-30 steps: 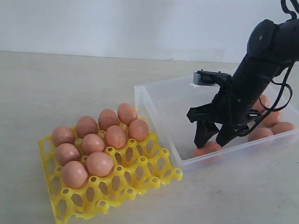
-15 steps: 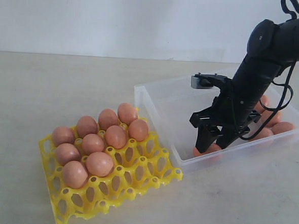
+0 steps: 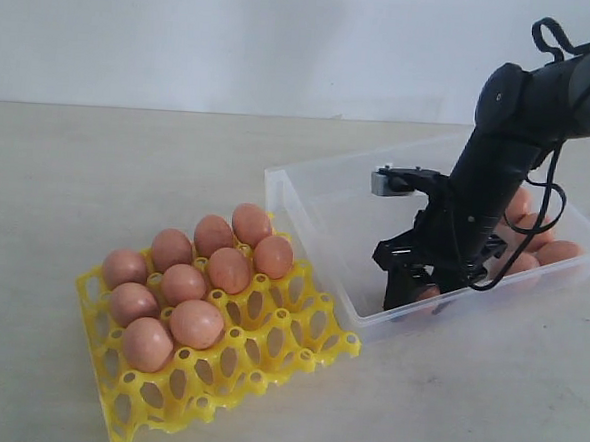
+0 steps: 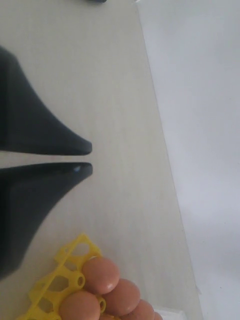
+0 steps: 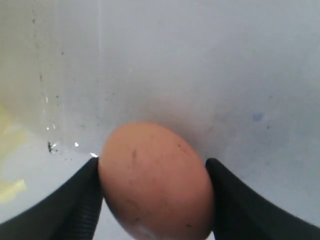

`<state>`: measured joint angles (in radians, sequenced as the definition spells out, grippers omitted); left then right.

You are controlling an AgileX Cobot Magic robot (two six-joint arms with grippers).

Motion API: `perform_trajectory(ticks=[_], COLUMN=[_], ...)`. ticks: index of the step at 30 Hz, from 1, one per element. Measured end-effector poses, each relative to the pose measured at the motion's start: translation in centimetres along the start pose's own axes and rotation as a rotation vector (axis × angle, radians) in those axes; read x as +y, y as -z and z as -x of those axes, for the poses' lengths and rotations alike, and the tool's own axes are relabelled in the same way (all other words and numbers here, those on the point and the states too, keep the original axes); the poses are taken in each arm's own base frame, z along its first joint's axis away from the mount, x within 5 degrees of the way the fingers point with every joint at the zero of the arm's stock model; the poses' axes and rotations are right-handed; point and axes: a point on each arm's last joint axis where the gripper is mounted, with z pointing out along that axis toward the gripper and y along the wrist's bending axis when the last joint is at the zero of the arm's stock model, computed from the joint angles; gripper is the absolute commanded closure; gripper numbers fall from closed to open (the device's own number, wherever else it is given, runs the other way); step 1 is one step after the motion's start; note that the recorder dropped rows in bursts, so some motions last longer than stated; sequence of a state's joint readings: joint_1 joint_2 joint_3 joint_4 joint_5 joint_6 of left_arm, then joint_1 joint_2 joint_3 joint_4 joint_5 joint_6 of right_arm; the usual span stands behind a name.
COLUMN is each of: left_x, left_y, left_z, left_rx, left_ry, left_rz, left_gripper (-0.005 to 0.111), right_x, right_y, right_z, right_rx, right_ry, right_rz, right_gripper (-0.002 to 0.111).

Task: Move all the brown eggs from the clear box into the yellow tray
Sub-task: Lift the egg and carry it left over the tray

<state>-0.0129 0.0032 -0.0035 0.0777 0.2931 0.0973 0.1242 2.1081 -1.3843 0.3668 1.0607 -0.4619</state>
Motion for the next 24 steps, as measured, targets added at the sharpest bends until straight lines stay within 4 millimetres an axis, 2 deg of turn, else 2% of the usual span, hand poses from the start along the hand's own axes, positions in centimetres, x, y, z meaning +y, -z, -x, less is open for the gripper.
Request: perform_trajectory(ticks=[2,5,15,18,20,24], left_x=[0.0,0.0,0.0,0.0,0.0,0.0], left_y=[0.0,0.0,0.0,0.0,0.0,0.0], left_z=[0.0,0.0,0.0,0.0,0.0,0.0], left_rx=[0.000,0.000,0.000,0.000,0.000,0.000], left_ry=[0.000,0.000,0.000,0.000,0.000,0.000], left_rz=[0.000,0.000,0.000,0.000,0.000,0.000], left_gripper=[0.103,0.103,0.103,0.103,0.103,0.103], right_x=[-0.1,0.0,-0.4,-0.3,0.3,1.3], right_y=[0.0,0.0,0.6,2.0,4.1,6.5], right_z=[0.1,0.2,1.3,1.7,1.7,1.2], right_rx=[-0.011,-0.022,-0.160,-0.237,-0.320,-0.417], right_ry=[0.002,0.003,-0.008,0.012,0.019,-0.033], right_rz=[-0.008,-0.014,-0.082,-0.130,-0.156,-0.149], right_gripper=[0.072,0.108,0.108,0.108,0.108,0.108])
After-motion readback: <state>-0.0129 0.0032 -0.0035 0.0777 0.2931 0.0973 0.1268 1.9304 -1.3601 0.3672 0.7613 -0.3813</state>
